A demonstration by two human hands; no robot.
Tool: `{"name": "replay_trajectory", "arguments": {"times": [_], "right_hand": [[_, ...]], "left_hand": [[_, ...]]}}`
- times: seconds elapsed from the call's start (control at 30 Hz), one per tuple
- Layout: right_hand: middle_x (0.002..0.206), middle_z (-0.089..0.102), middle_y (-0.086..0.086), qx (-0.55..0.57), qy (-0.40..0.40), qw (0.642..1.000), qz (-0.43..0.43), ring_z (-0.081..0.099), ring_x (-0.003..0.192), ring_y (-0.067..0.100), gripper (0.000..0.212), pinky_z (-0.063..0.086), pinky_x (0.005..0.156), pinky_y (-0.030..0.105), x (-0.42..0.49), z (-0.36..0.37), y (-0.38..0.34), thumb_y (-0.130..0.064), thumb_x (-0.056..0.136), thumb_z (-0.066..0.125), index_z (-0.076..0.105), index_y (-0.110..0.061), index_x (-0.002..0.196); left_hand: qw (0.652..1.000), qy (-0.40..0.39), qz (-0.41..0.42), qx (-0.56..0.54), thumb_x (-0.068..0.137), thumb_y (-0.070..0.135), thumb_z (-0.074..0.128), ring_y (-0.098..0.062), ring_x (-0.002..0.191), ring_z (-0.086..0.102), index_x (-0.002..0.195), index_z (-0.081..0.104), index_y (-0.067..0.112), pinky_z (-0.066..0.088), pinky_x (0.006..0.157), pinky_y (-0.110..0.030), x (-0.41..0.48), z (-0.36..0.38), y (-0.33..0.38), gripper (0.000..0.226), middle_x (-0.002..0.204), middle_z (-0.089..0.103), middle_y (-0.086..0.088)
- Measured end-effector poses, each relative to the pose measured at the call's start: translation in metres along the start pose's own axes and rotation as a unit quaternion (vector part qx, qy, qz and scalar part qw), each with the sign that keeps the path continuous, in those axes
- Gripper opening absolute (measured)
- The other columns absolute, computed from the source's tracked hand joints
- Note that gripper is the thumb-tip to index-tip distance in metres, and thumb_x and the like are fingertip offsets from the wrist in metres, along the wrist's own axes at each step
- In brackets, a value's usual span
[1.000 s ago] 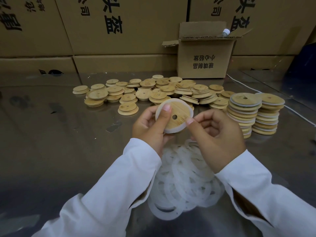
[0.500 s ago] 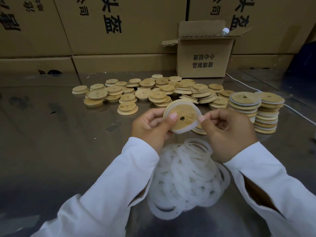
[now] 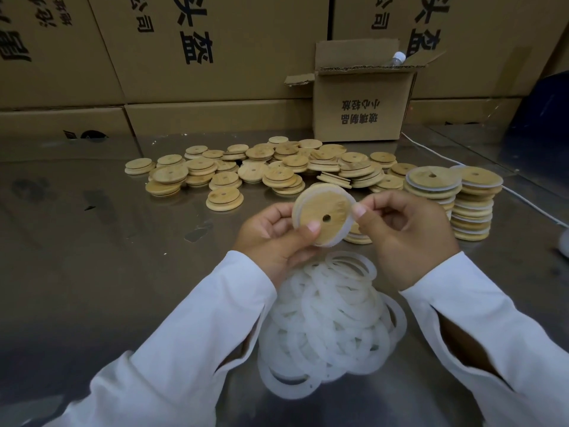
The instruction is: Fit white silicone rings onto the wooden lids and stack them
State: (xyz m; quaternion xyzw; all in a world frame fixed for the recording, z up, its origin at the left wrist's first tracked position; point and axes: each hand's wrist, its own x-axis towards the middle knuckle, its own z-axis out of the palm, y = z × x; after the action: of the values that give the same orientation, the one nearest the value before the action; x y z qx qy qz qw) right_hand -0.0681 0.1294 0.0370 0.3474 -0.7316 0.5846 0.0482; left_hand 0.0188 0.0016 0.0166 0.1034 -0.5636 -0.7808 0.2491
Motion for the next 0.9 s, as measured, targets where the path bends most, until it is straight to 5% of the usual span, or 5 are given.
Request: {"name": "replay_trajectory", "arguments": {"times": [0.2,0.5,0.67,0.9], "right_hand": [[0.078,0.051,-0.013,-0.108,0.001,0.992,-0.063,0.051,0.071,-0.007,0.016,0.035,0.062,0.002,-0.003,0.004,0.002,-0.014,0.082,0.061,0.054,-0.025,0.073],[0.079,0.056,-0.009,-0.173,0.055,0.98,-0.078,0.054,0.069,0.006,0.009,0.042,0.058,0.028,-0.011,0.012,0.003,-0.031,0.08,0.06,0.054,-0.026,0.075],[0.075,0.059,-0.01,-0.144,0.02,0.989,-0.019,0.053,0.065,0.001,0.015,0.037,0.056,0.007,-0.006,0.006,0.002,-0.027,0.079,0.065,0.058,-0.027,0.066],[0.065,0.062,-0.008,-0.038,-0.033,0.996,0.078,0.055,0.063,0.006,0.017,0.039,0.056,0.009,-0.001,0.001,0.002,-0.024,0.08,0.065,0.062,-0.026,0.063]], "left_hand": [[0.99,-0.012,0.042,0.132,0.076,0.004,0.068,-0.015,0.081,0.069,0.094,0.067,0.016,0.057,0.073,-0.026,-0.003,0.0,-0.003,0.022,0.087,0.074,-0.004],[0.992,0.015,0.056,0.111,0.08,0.009,0.065,-0.018,0.076,0.07,0.091,0.066,0.015,0.059,0.063,-0.031,-0.001,0.003,-0.003,0.013,0.08,0.073,-0.003],[0.995,0.0,0.034,0.091,0.08,0.007,0.063,-0.019,0.08,0.07,0.093,0.065,0.013,0.058,0.065,-0.03,0.0,-0.002,-0.004,0.015,0.085,0.072,-0.006],[0.996,-0.037,-0.003,0.077,0.067,0.02,0.065,-0.024,0.091,0.068,0.1,0.065,0.013,0.058,0.074,-0.036,0.005,-0.01,-0.001,0.034,0.095,0.071,-0.01]]}}
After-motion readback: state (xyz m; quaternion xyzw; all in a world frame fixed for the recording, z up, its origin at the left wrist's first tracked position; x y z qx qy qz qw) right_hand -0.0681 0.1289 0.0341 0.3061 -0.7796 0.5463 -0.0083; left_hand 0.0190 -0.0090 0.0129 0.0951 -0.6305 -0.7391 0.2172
